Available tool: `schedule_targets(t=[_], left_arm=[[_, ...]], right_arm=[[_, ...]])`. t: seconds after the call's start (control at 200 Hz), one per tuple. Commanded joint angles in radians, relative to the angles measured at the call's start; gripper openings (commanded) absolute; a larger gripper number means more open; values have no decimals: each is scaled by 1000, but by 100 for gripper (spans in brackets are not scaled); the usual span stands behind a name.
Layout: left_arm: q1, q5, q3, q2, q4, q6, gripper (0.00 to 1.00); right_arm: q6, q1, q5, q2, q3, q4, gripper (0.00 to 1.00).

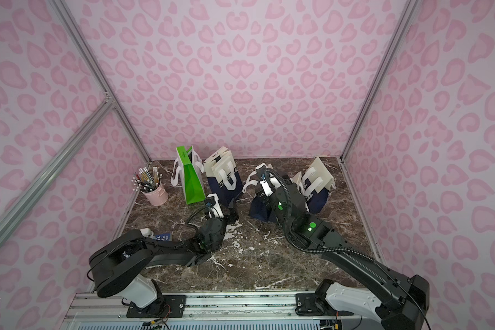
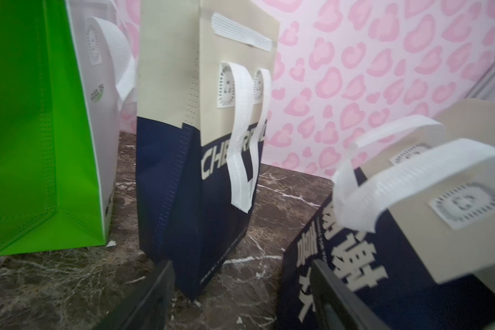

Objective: Open the takeout bag
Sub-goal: Move the takeout bag to the center of the board, then open the takeout bag at the center of the board.

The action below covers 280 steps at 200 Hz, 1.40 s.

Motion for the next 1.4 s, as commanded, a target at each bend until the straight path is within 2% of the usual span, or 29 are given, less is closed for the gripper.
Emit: schedule_targets(t=[0.0,0.145,0.245,0.345,0.51,0.605,0.74,0.955,1.185,1.395], left_arm=[[-29,149,-44,-47,21,40,73],[-87,322,-93,-112,107,91,70],[-121,428,-82,-126,173,122,70],[-143,456,-18,-95,206,143,71],[-152,429,101,31,300,181,71],[-152,402,146,111,377,198,70],[-152,345,205,193,382,184,67],[-151,209,223,247,372,146,62],[-149,196,271,323,385,127,55],[-141,142,311,373,399,114,49]], right_arm=[[148,-30,48,-3,54,-31,72],[191,-75,36,-46,67,-69,71],[136,-88,29,-73,44,-62,71],[47,-93,37,-106,-10,-15,71],[-60,-96,26,-176,-102,103,72],[-74,-96,35,-182,-95,100,73],[-78,-95,25,-182,-64,71,73],[-118,-95,10,-191,-59,58,73],[-176,-96,-10,-178,-82,56,71],[-165,-135,-48,-147,-69,41,70]])
